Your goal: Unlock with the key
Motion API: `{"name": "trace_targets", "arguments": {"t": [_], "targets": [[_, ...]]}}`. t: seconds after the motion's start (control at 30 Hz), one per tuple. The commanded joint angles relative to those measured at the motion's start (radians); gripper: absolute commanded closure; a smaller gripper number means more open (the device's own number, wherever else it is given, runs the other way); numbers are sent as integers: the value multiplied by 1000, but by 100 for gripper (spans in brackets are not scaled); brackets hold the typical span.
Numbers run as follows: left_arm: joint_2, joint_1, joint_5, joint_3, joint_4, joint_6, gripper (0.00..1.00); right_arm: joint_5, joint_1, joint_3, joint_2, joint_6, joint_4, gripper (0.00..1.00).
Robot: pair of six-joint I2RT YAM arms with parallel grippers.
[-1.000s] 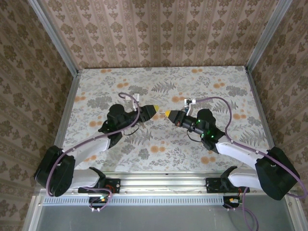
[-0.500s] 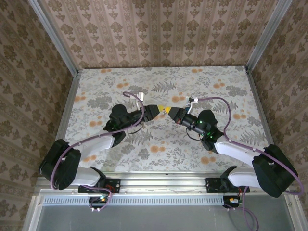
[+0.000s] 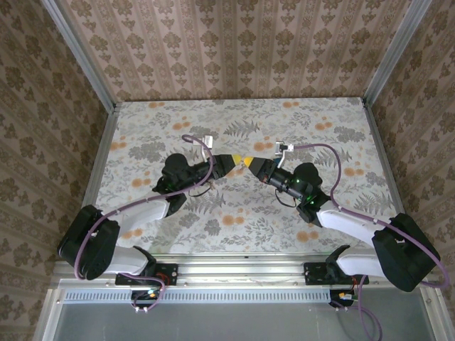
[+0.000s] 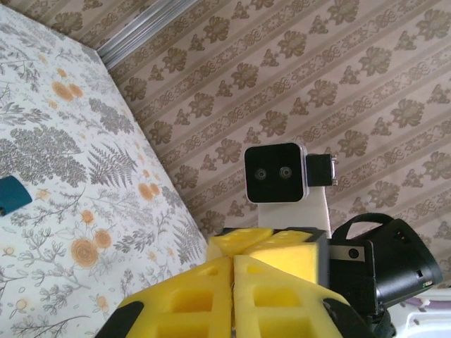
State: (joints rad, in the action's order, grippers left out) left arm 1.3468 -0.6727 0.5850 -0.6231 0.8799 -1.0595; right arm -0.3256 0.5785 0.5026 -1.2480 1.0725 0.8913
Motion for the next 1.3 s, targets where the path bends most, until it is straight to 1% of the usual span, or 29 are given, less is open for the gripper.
{"name": "trace_targets", "arguments": {"t": [0.0, 0.07, 0.13, 0.2, 0.23, 0.3, 0.43, 0.53, 0.63, 0.77, 0.93, 1.1, 1.27], "targets": [[-50, 7, 38, -56, -133, 83, 100, -47, -13, 33, 33, -62, -186, 71], [-84, 9, 40, -88, -291, 158, 100, -72, -29, 35, 81, -97, -272, 62], [-109, 9, 35, -131, -463, 238, 100, -86, -50, 34, 143, -138, -361, 56], [-115, 9, 47, -173, -586, 298, 100, -100, -72, 46, 207, -190, -468, 55], [-114, 10, 51, -188, -614, 312, 100, -109, -81, 49, 232, -205, -499, 55], [-103, 10, 107, -212, -650, 326, 100, -139, -104, 51, 276, -215, -537, 56], [-77, 3, 184, -235, -631, 320, 100, -221, -123, 59, 308, -202, -522, 56], [-59, -15, 214, -256, -625, 328, 100, -262, -123, 58, 302, -183, -476, 53], [-49, -30, 213, -260, -609, 325, 100, -275, -123, 57, 289, -174, -452, 53], [-40, -35, 215, -247, -555, 295, 100, -306, -120, 50, 265, -157, -404, 56], [-34, -41, 213, -241, -530, 284, 100, -319, -109, 47, 256, -161, -393, 56], [-28, -43, 218, -240, -509, 274, 100, -327, -105, 46, 254, -164, -386, 58], [-26, -45, 225, -228, -463, 252, 100, -326, -101, 47, 246, -173, -392, 58]]}}
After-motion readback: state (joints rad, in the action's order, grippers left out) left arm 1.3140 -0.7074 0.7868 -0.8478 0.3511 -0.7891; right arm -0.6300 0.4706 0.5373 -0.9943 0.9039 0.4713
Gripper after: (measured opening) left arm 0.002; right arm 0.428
